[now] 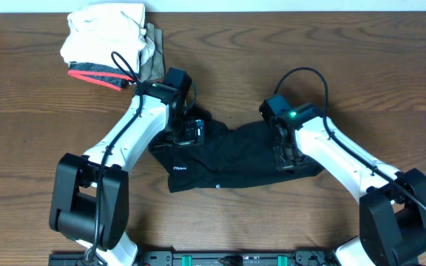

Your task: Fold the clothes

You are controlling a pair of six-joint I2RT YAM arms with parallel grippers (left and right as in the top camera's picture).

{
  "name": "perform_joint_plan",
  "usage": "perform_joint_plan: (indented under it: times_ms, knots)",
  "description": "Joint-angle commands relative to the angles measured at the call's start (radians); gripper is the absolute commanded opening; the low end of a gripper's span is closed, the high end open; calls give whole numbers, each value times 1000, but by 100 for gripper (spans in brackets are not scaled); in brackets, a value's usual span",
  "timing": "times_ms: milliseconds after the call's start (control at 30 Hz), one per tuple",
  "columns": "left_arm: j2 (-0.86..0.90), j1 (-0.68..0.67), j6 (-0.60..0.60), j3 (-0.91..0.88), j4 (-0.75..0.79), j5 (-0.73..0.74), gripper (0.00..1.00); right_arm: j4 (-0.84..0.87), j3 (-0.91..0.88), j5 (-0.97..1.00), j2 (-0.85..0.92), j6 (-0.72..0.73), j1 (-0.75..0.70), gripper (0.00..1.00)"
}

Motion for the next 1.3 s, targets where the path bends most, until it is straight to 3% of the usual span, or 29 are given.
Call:
perform_joint_plan:
  times_ms: [0,400,700,800,833,900,1000,1067,1133,1267]
  knots:
    - [1,0,-2,-8,-3,-1,98,-40,61,42,-3,58,6,1]
    - [1,0,-2,-8,-2,-1,98,-252,124,-105,-3,86,13,1]
    - [1,0,-2,-8,1,-1,98,-257,85,-157,-2,106,22,3]
    - [1,0,-2,-8,1,-1,98,-243,68,-156,-2,106,22,51]
    - [1,0,-2,-8,1,-1,98,-243,66,-156,-2,106,22,54]
    - [1,0,-2,-8,1,-1,98,-244,66,-157,-2,107,23,51]
    - [1,0,-2,-8,0,-1,98,-244,70,-154,-2,127,18,30]
    - [1,0,-2,-8,0,-1,98,-244,85,-148,-2,151,7,23]
    - [1,0,-2,-8,0,-1,98,-244,115,-148,-3,152,-6,21]
    - [1,0,-2,-8,0,-1,98,-224,180,-108,-3,151,-41,26]
